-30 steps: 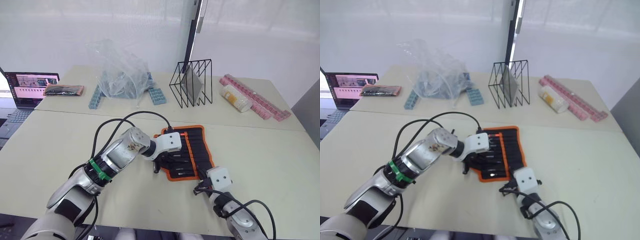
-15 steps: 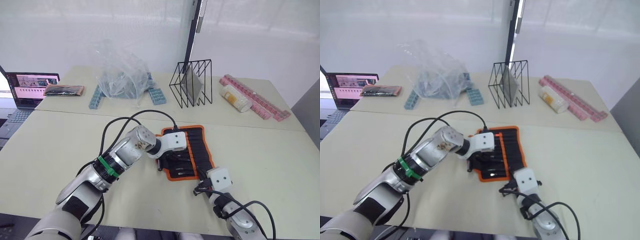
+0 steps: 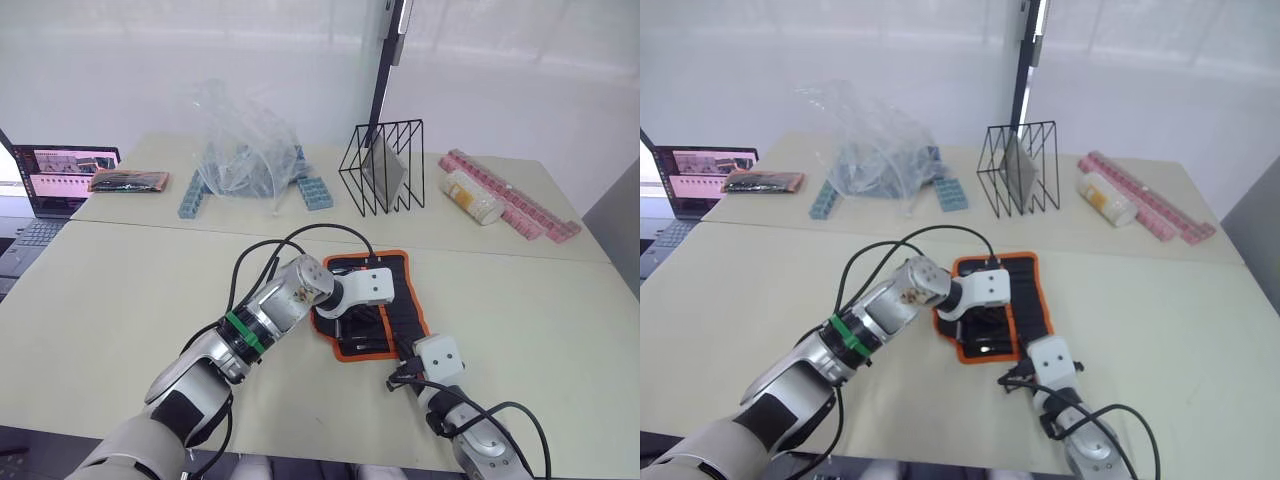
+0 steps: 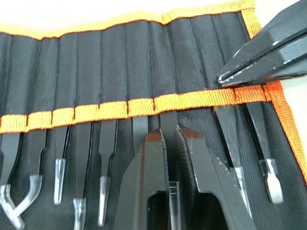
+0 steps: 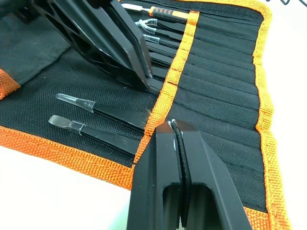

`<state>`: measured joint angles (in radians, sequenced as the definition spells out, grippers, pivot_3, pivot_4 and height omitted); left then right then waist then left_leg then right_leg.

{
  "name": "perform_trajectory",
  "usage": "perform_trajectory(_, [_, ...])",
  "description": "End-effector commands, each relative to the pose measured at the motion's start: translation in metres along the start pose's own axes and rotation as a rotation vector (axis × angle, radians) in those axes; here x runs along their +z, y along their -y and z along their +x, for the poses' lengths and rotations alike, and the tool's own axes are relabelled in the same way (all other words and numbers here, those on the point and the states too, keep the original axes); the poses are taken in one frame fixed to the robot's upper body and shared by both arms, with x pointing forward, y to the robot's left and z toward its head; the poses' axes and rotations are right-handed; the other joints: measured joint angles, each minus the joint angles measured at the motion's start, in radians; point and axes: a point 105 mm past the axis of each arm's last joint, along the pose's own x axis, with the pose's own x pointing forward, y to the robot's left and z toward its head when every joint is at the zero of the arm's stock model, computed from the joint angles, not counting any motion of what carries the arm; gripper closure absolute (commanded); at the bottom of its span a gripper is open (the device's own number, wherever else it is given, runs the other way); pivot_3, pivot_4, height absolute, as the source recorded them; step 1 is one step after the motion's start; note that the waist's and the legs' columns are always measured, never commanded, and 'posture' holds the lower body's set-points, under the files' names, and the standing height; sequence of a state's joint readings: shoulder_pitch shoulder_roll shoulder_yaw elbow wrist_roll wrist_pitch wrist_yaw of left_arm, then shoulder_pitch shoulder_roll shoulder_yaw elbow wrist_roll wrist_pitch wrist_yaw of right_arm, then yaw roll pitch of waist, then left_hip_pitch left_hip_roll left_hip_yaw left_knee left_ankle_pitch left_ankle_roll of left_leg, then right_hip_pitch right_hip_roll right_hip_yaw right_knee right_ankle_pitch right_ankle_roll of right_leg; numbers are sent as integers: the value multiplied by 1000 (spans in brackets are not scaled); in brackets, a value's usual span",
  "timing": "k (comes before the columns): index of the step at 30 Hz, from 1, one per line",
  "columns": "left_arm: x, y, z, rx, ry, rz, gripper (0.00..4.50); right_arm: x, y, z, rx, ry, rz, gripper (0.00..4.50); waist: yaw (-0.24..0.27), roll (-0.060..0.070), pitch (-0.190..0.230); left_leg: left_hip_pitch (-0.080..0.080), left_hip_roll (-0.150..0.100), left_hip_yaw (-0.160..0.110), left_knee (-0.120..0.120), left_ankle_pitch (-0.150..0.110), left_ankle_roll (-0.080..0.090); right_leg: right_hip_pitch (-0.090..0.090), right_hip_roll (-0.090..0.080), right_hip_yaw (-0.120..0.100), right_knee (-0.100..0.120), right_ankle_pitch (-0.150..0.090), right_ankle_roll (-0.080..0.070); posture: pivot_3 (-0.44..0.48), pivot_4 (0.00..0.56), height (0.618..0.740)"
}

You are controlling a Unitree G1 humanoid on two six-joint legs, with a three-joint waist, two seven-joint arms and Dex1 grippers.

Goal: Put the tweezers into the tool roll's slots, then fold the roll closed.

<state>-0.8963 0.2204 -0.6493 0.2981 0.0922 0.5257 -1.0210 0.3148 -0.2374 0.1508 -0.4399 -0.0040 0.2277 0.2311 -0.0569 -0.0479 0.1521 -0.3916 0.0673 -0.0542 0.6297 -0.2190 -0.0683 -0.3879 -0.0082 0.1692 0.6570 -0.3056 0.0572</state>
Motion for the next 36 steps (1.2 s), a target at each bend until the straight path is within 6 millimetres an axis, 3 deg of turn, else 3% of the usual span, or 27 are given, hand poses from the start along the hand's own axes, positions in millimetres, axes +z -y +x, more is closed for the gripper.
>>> perform_trajectory(1, [1, -2, 8, 23, -9, 31, 4470, -34, -14, -5, 48, -149, 32, 4500, 3, 0, 0, 0, 0, 0, 0, 0, 0, 0, 0, 0, 0, 0, 0, 0, 150, 720])
perform_trajectory(7, [0, -1, 11, 26, 1, 27, 4470, -34, -14, -5, 47, -149, 31, 4500, 10, 0, -1, 0, 0, 0, 3, 0, 0, 1, 0, 0, 1, 0, 1, 0, 150, 720])
perform_trajectory(12, [1, -5, 2, 41, 10, 27, 4470, -34, -14, -4, 49, -149, 29, 4500, 10, 0, -1, 0, 0, 0, 3, 0, 0, 1, 0, 0, 2, 0, 1, 0, 150, 720])
perform_trajectory(13, [3, -6, -2, 44, 13, 33, 3638, -33, -14, -4, 49, -149, 29, 4500, 9, 0, -1, 0, 0, 0, 3, 0, 0, 1, 0, 0, 2, 1, 1, 0, 150, 720])
perform_trajectory(20, [13, -9, -42, 82, 48, 22, 1361, -34, -12, -3, 50, -150, 25, 4500, -4, 1, 0, 0, 0, 0, 3, 0, 0, -1, 0, 0, 4, 0, 0, 0, 150, 720])
perform_trajectory(24, [5, -6, -72, 119, 62, -39, 58, -34, -12, -1, 55, -151, 23, 4500, -10, 2, 0, 0, 0, 0, 3, 0, 0, 0, 0, 0, 4, 0, 0, 0, 150, 720])
perform_trajectory(27, [-8, -8, -92, 183, 74, -115, 58, -34, -11, 0, 58, -150, 21, 4500, -12, 2, 0, 0, 0, 0, 3, 0, 0, 0, 0, 0, 5, 0, 0, 0, 150, 720])
perform_trajectory(31, [-37, -21, -128, 396, 128, -200, 58, -34, -9, 1, 61, -149, 16, 4500, -15, 2, 0, 2, 1, 0, 3, 0, 0, 0, 1, 0, 6, 0, 0, 0, 150, 720])
perform_trajectory(36, [-94, 0, -174, 571, 122, -361, 58, -34, -5, 3, 74, -148, 5, 4500, -14, 2, 0, 2, 1, 0, 3, 0, 0, 0, 0, 0, 7, 0, 0, 0, 150, 720])
